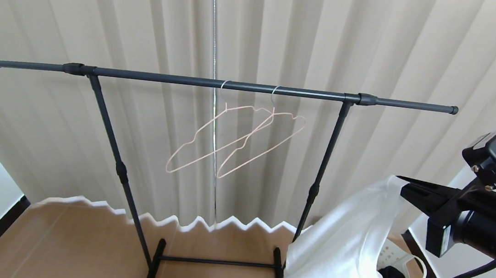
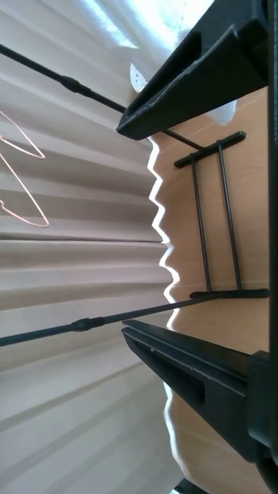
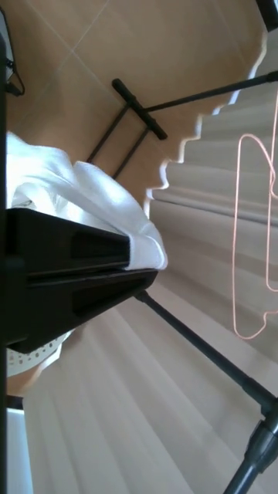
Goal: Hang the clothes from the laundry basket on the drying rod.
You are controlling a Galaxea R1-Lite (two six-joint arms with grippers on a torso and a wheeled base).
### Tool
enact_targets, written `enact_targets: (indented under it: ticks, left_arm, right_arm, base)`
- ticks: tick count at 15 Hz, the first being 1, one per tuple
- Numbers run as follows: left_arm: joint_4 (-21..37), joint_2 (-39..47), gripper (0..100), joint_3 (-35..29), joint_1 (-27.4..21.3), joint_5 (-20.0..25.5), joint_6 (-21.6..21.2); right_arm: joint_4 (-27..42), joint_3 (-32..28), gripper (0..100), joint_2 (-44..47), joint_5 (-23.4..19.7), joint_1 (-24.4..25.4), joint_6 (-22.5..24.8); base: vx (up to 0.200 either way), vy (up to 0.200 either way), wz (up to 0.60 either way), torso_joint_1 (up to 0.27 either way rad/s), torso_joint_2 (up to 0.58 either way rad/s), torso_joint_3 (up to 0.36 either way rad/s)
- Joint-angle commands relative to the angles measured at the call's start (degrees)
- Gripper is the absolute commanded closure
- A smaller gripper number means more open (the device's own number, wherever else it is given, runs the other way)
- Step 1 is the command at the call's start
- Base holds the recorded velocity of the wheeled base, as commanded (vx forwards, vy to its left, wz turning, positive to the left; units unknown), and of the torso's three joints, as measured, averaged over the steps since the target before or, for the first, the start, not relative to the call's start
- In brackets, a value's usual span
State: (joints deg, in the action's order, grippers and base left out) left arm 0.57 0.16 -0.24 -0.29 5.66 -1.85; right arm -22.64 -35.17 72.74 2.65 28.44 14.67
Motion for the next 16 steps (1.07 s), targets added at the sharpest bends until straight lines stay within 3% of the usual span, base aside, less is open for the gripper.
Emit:
enact_targets:
  ticks: [1,2,4,6,7,8,9,11,14,16]
  left_arm:
    - [0.04,0.11,0,0.07,0.03,0.14,-0.17]
    - [0.04,0.11,0,0.07,0.03,0.14,-0.43]
    - [0.13,0.19,0,0.07,-0.06,0.41,-1.49]
    - [0.22,0.72,0,-0.02,-0.15,0.85,-1.57]
    - [0.22,1.78,0,-0.02,0.2,0.32,-1.57]
    - [1.27,7.31,0,-0.55,2.05,0.32,-1.57]
    - [1.45,10.04,0,-0.9,2.05,0.32,-1.57]
    - [3.03,17.6,0,-7.67,2.14,0.67,-0.96]
    - [5.67,39.48,0,-21.2,0.73,0.67,3.7]
    - [5.58,51.35,0,-26.74,-4.72,0.32,7.13]
  right_arm:
    - [0.05,-0.43,100,1.7,0.78,1.35,0.1]
    - [0.05,-1.04,100,2.84,2.1,2.58,0.1]
    - [2.16,-5.52,100,7.15,9.66,6.28,-0.78]
    - [5.76,-10.62,100,10.75,12.3,7.07,-3.06]
    - [8.66,-14.05,100,12.34,12.47,7.16,-3.33]
    - [20.53,-26.27,100,16.29,12.47,6.8,-5.88]
    - [28.35,-33.3,100,18.14,12.47,6.8,-10.71]
    - [38.28,-40.33,100,20.25,10.27,6.8,-19.94]
    - [38.28,-42.88,100,23.94,6.32,6.8,-21.17]
    - [36.79,-42.61,100,23.85,6.14,6.8,-21.78]
  base:
    - [0.0,0.0,0.0,0.0,0.0,0.0]
    - [0.0,0.0,0.0,0.0,0.0,0.0]
    - [0.0,0.0,0.0,0.0,0.0,0.0]
    - [0.0,0.0,0.0,0.0,0.0,0.0]
    - [0.0,0.0,0.0,0.0,0.0,0.0]
    - [0.0,0.0,0.0,0.0,0.0,0.0]
    - [0.0,0.0,0.0,0.0,0.0,0.0]
    - [0.0,0.0,0.0,0.0,0.0,0.0]
    - [0.0,0.0,0.0,0.0,0.0,0.0]
    - [0.0,0.0,0.0,0.0,0.0,0.0]
